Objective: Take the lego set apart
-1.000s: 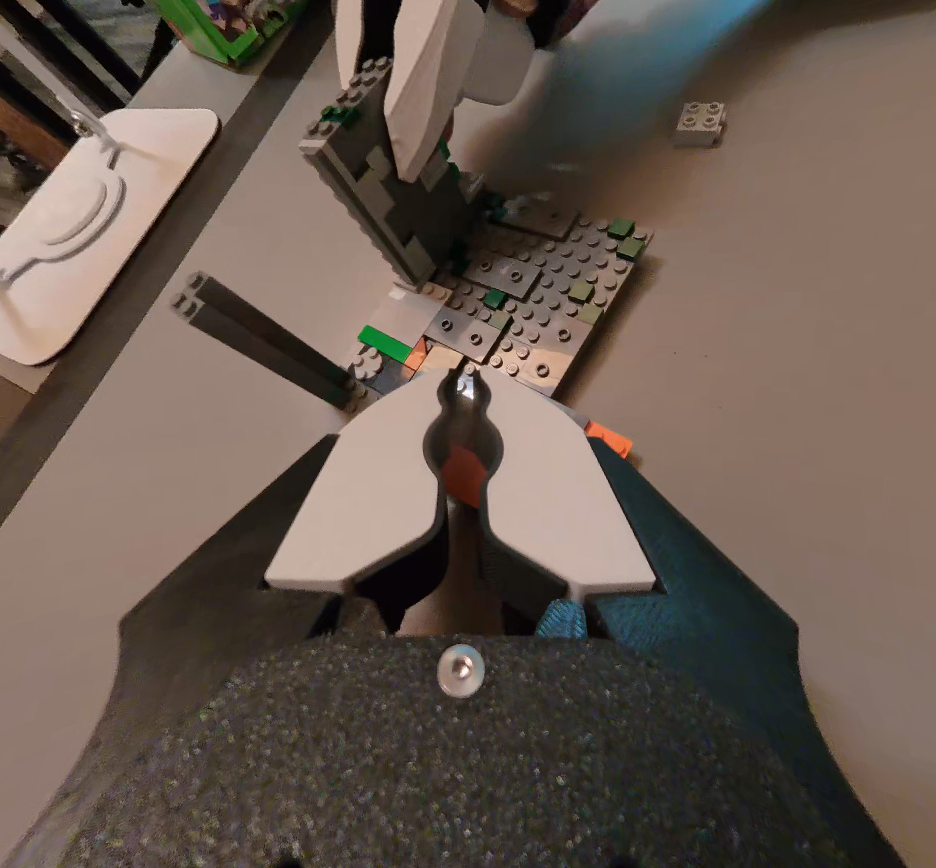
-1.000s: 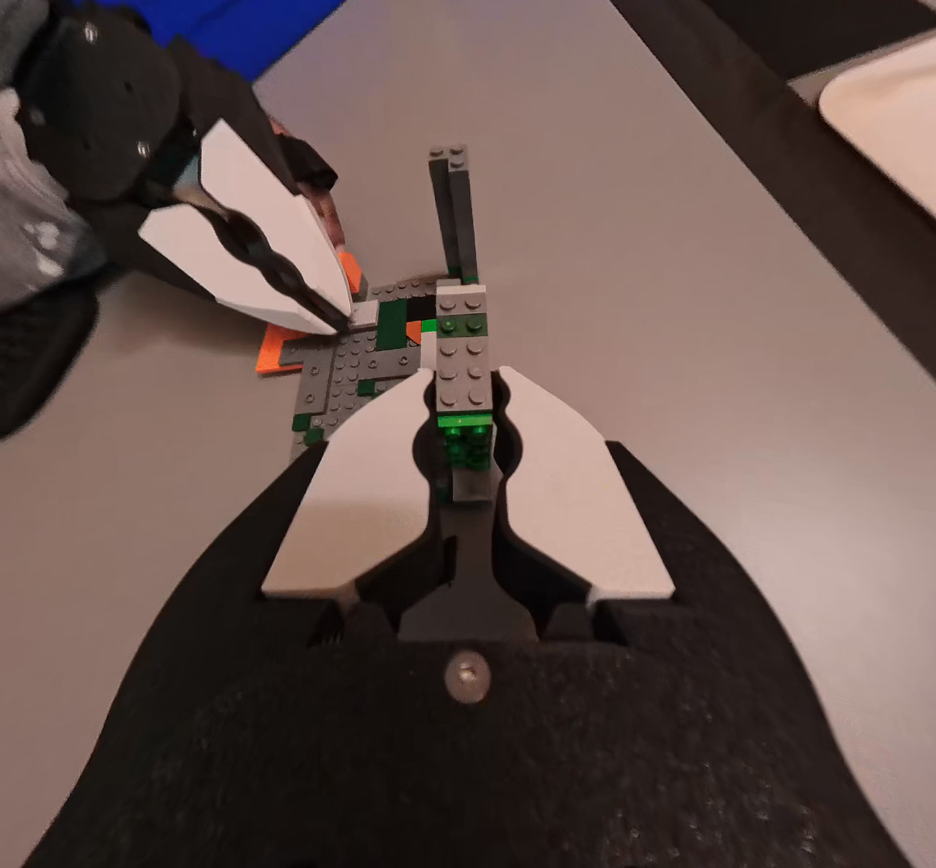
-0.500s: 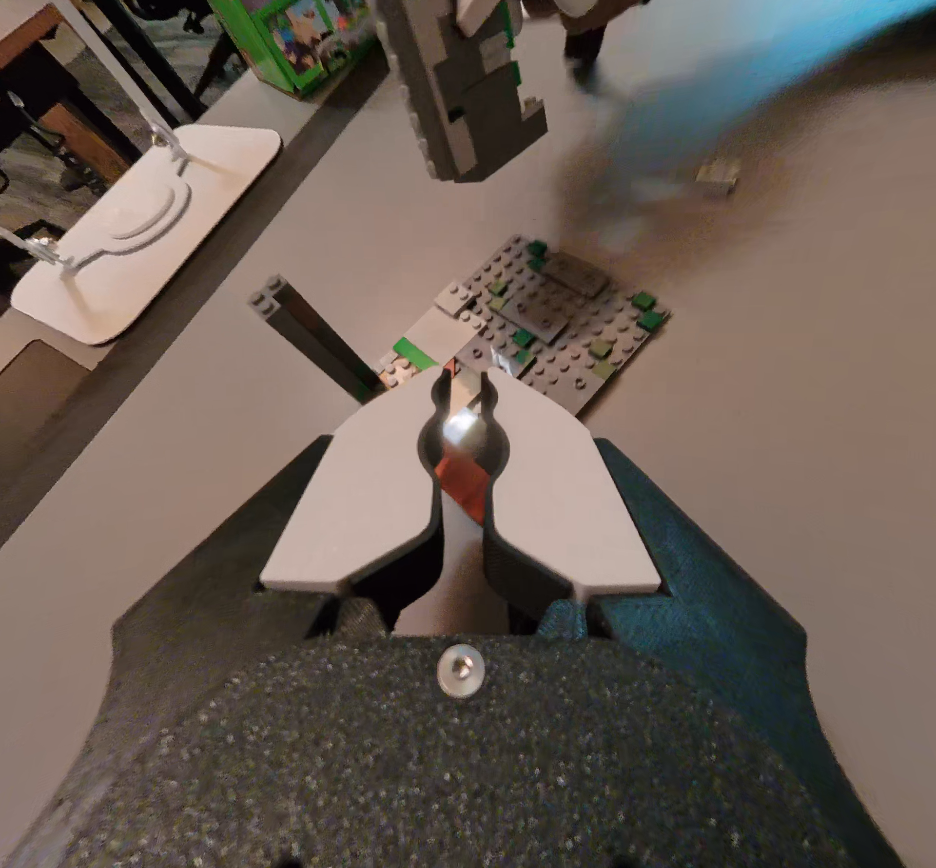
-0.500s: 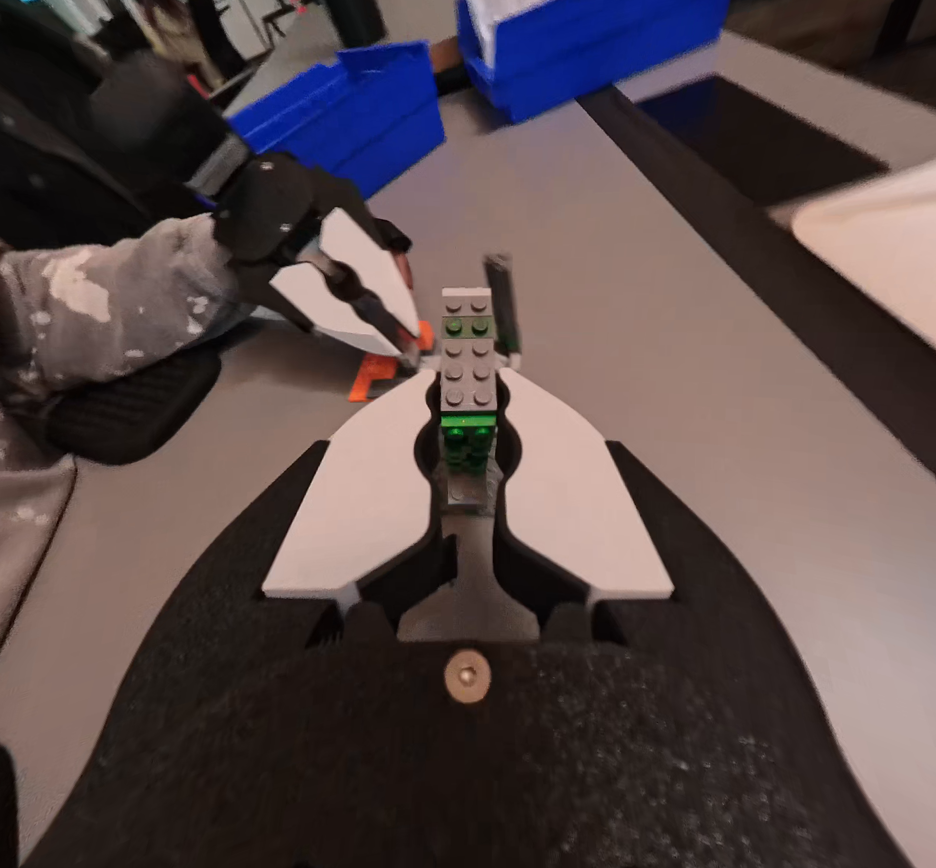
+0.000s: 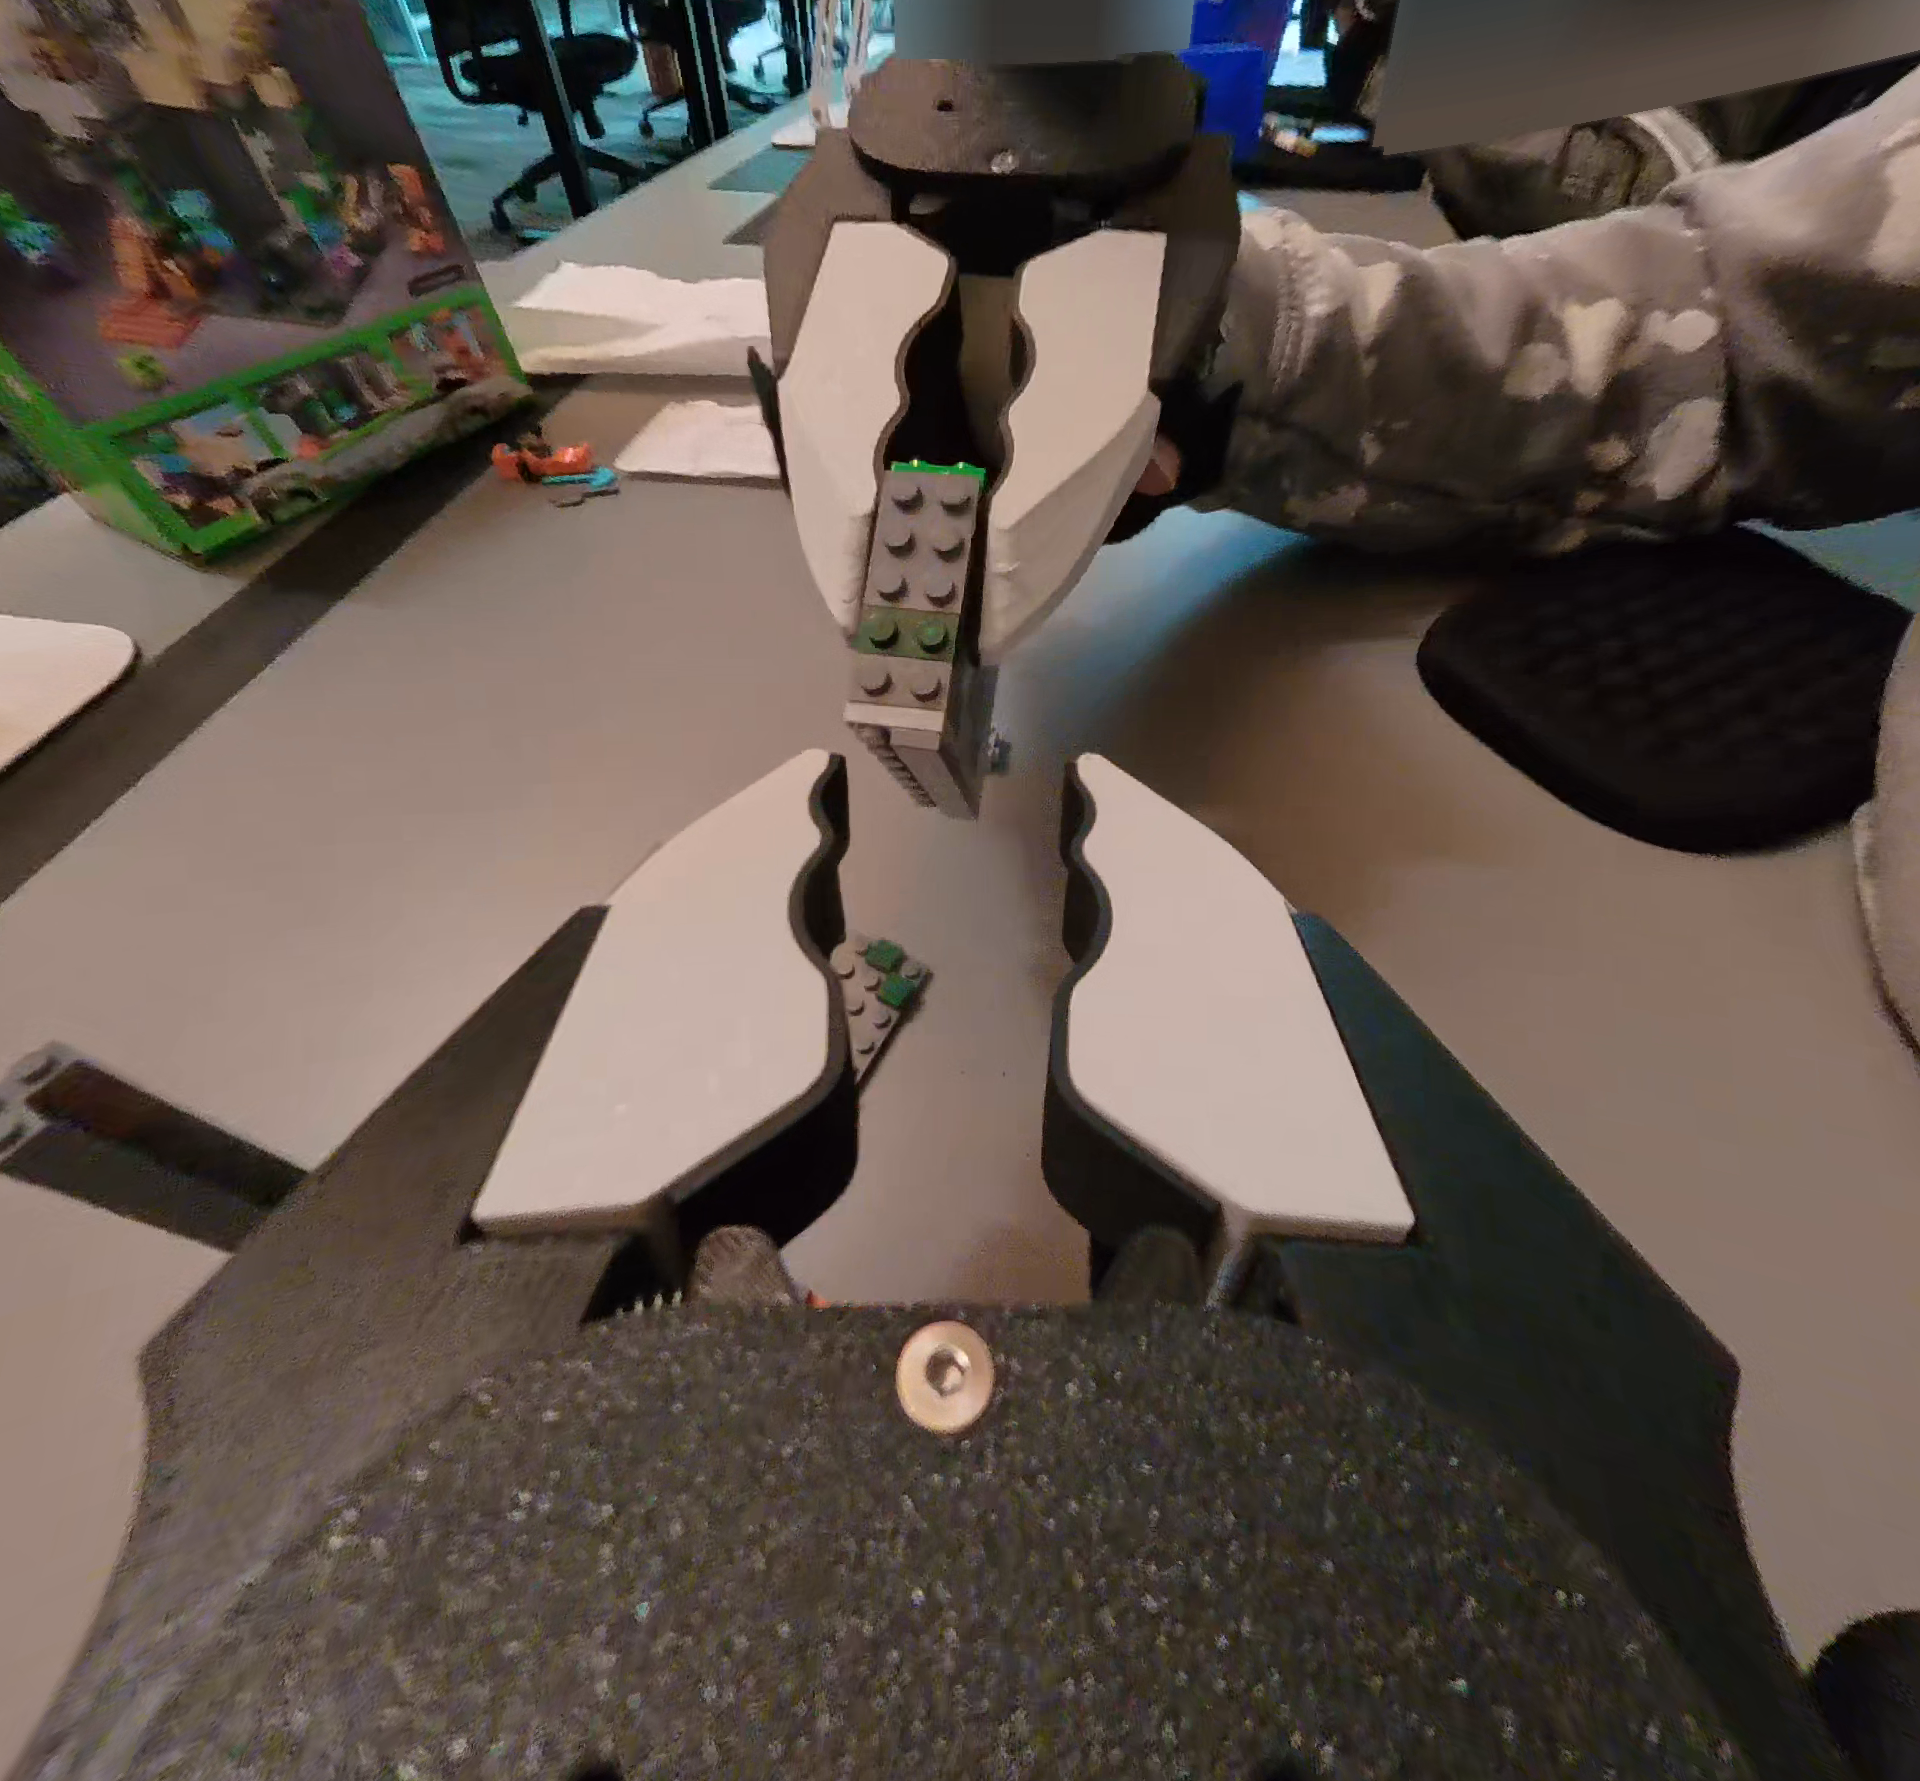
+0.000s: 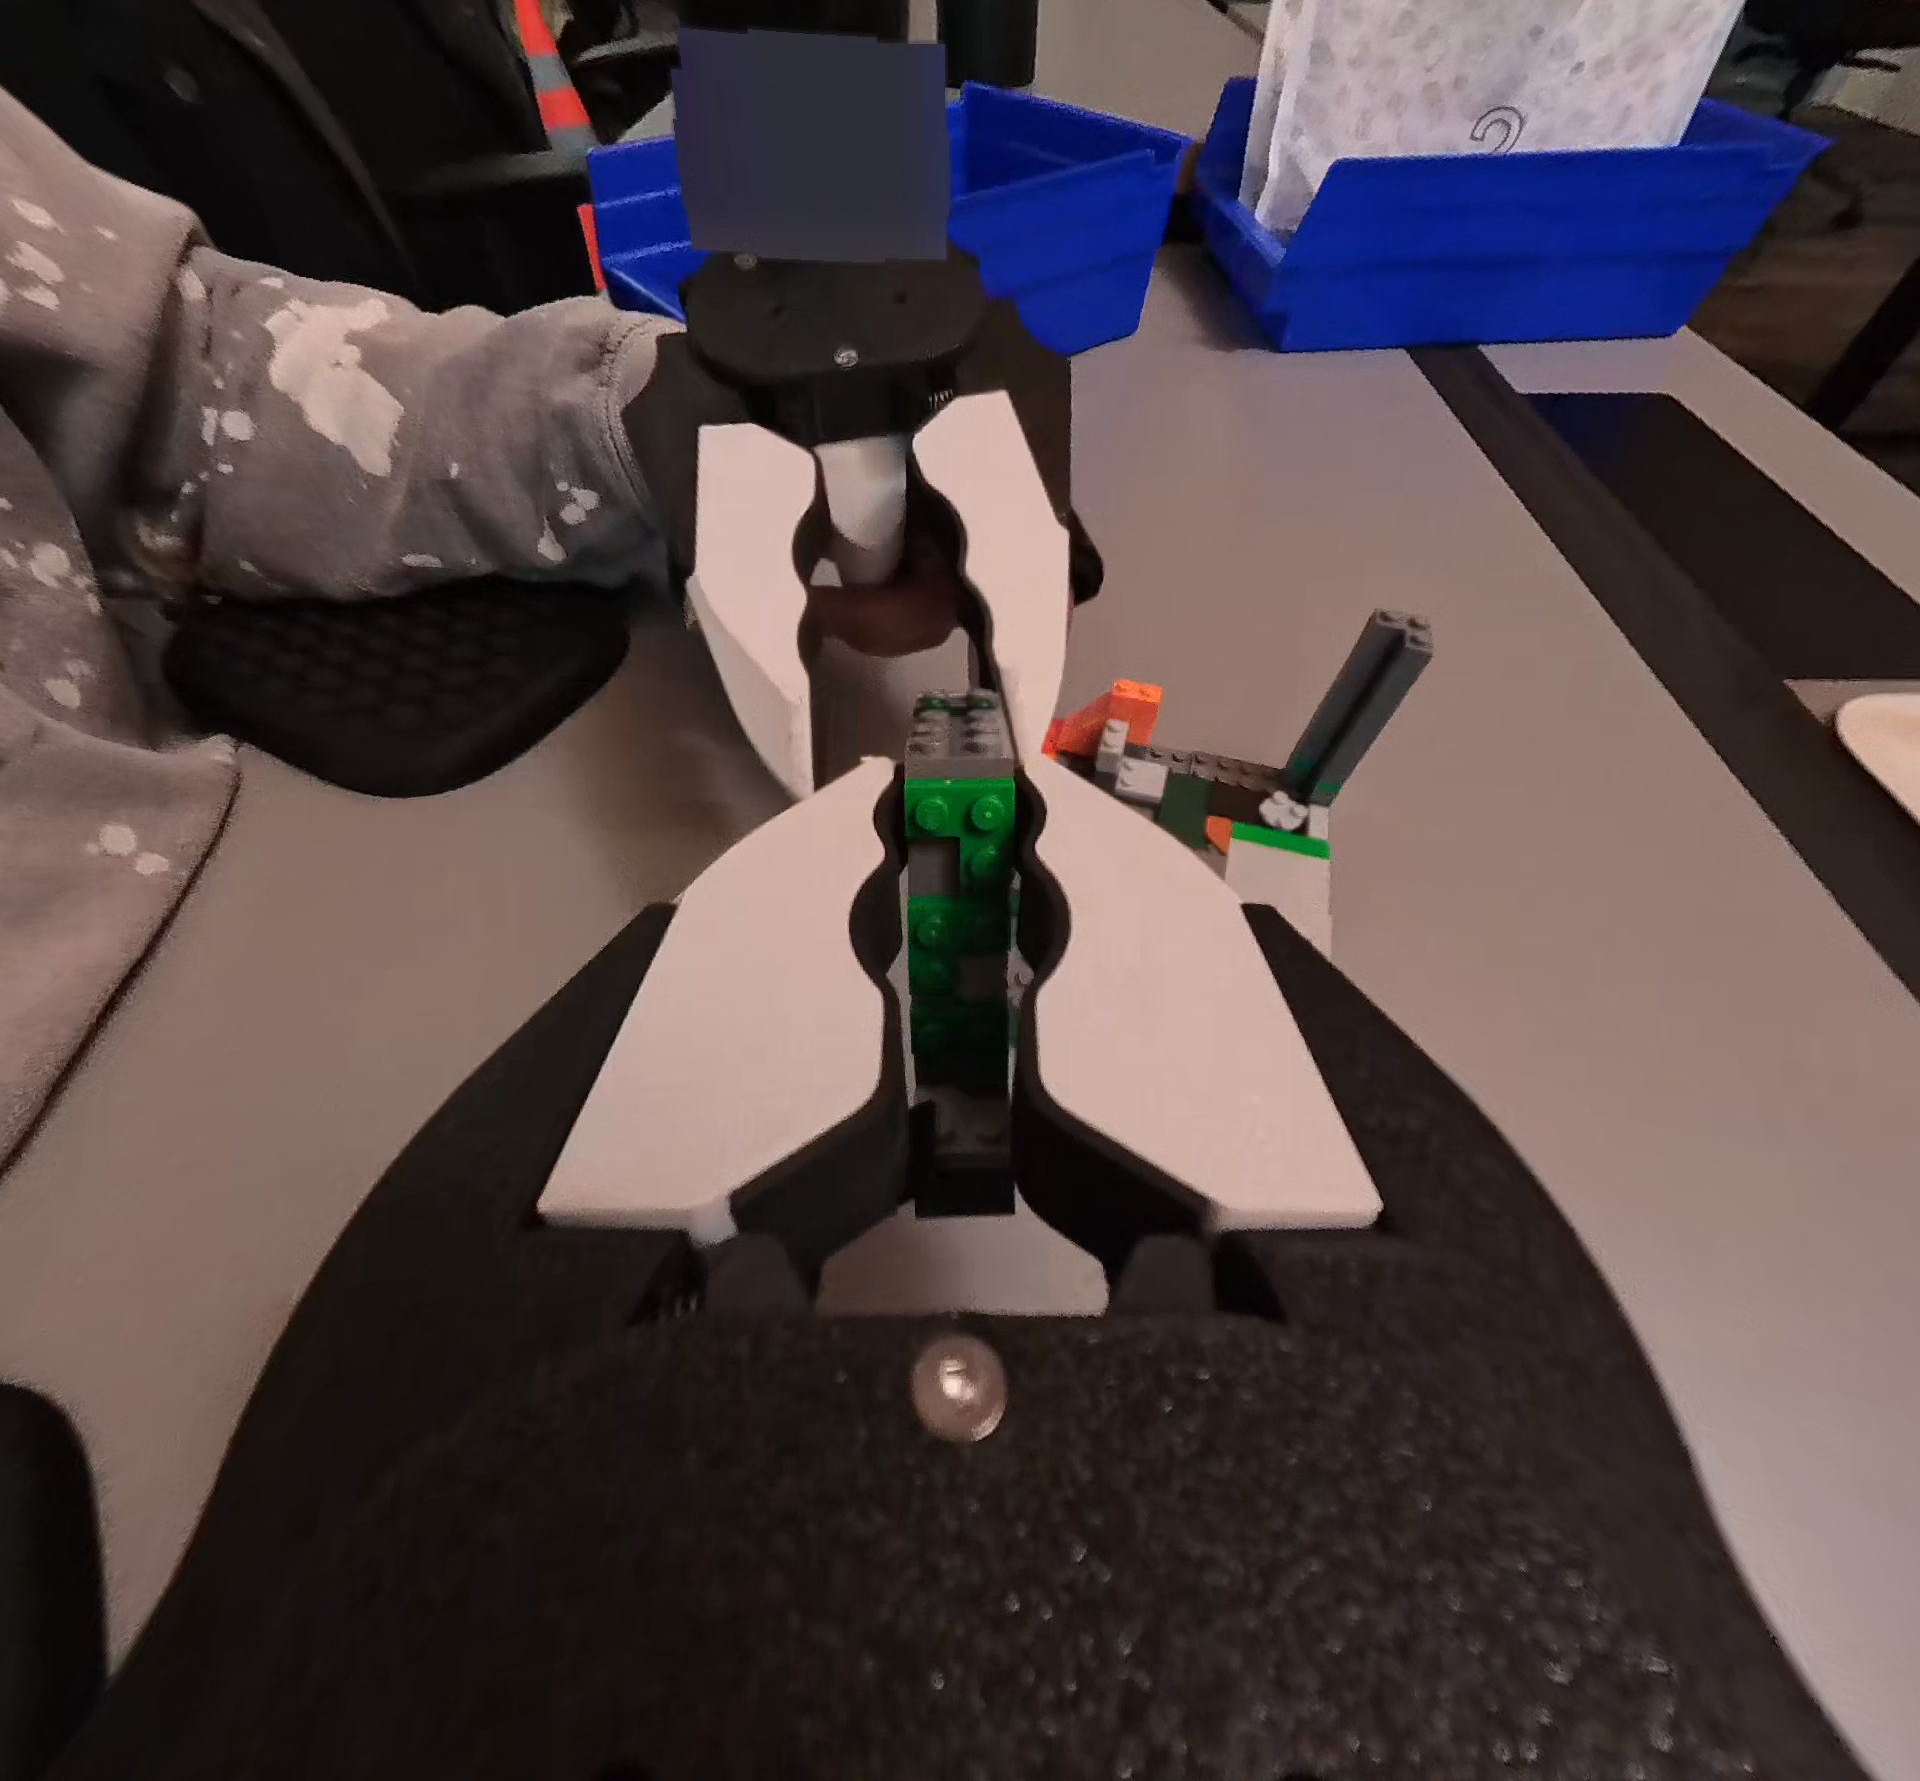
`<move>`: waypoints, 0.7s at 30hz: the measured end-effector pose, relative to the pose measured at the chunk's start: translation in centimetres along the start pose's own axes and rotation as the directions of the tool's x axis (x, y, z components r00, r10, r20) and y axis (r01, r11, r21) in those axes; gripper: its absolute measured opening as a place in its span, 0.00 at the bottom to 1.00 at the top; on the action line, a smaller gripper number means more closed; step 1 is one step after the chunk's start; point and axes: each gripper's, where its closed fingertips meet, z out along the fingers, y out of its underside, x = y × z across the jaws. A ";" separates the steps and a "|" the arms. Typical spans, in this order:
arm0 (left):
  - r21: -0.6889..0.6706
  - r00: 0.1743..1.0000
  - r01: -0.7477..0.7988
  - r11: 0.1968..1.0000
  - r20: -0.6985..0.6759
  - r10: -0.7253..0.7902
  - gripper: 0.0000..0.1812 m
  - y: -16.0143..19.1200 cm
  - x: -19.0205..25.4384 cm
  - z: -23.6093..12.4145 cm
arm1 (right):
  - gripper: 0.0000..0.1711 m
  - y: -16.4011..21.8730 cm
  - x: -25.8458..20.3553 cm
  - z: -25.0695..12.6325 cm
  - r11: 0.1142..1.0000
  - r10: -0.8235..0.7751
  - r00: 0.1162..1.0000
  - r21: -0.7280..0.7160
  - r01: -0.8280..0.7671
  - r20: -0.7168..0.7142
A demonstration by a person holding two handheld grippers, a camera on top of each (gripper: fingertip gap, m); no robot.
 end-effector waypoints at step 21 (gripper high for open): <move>0.017 0.985 0.061 0.998 -0.161 -0.057 0.10 0.5 2.9 1.8 | 0.14 1.6 -2.8 -2.9 0.999 0.003 0.993 0.045 0.003 -0.122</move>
